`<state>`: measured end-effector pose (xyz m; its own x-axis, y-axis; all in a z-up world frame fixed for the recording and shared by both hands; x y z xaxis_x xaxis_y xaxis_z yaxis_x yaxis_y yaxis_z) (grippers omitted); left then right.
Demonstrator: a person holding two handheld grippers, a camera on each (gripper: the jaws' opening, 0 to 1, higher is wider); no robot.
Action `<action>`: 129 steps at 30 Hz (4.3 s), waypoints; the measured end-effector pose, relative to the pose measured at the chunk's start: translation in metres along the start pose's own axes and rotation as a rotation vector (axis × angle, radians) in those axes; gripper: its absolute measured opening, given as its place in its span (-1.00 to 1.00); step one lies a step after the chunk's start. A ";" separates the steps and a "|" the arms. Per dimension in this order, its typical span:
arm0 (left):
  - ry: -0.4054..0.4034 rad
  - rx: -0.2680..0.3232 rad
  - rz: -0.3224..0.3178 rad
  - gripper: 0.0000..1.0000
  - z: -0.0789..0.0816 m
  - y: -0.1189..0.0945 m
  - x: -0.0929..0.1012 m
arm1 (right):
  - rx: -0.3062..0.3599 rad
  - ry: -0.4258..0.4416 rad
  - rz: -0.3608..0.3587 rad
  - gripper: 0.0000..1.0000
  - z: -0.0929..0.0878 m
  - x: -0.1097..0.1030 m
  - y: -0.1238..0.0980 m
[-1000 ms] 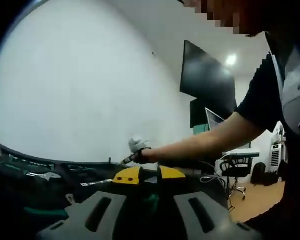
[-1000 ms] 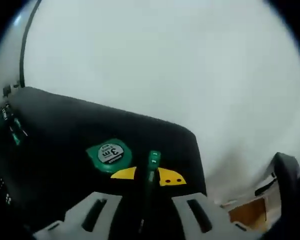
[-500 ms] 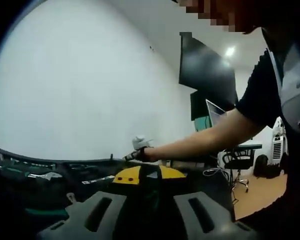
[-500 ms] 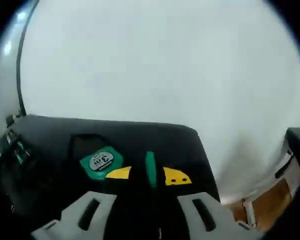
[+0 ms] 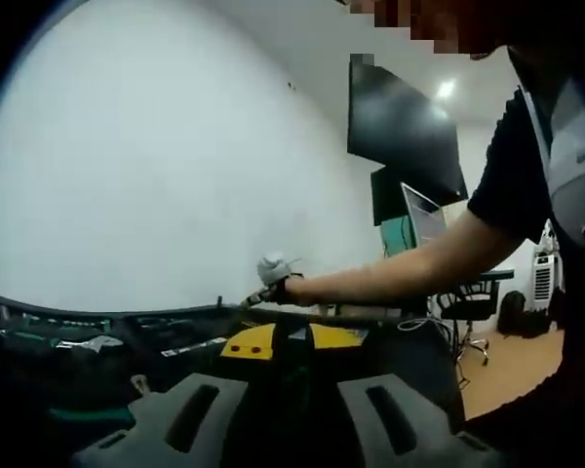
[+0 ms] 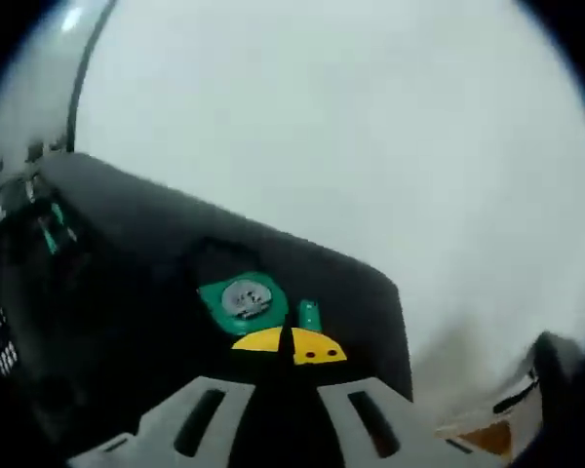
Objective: Pick up the tools and put them into their designated positions in the toolbox.
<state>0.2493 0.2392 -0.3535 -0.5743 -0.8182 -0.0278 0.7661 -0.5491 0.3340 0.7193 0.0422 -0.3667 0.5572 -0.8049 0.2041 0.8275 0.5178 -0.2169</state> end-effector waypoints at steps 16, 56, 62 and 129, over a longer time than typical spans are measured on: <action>0.011 -0.012 -0.007 -0.75 -0.001 0.001 0.001 | -0.101 0.072 0.046 -0.79 -0.037 0.019 0.029; 0.046 -0.015 -0.005 -0.75 -0.002 0.000 0.004 | 0.071 -0.051 0.956 -0.79 0.064 -0.226 -0.070; 0.046 -0.014 -0.005 -0.75 -0.002 0.000 0.004 | 0.053 -0.101 1.037 -0.79 0.053 -0.239 -0.067; 0.065 -0.032 -0.003 -0.75 -0.005 0.000 0.003 | 0.096 -1.279 0.969 -0.79 0.034 -0.285 -0.095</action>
<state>0.2493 0.2358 -0.3584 -0.5571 -0.8255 -0.0904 0.7740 -0.5556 0.3038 0.4842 0.2317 -0.3718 0.4966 0.5543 0.6680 0.1199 0.7184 -0.6853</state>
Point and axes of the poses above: the point that each gripper's makers call its tool centre point, and the gripper's own axes: y roughly forward along the fingers, x roughly to its right, z roughly out of its top, the point moved 6 cm from there along -y, roughly backward along the fingers, and after that the axes turned 9 degrees about x, right-handed, at the moved point
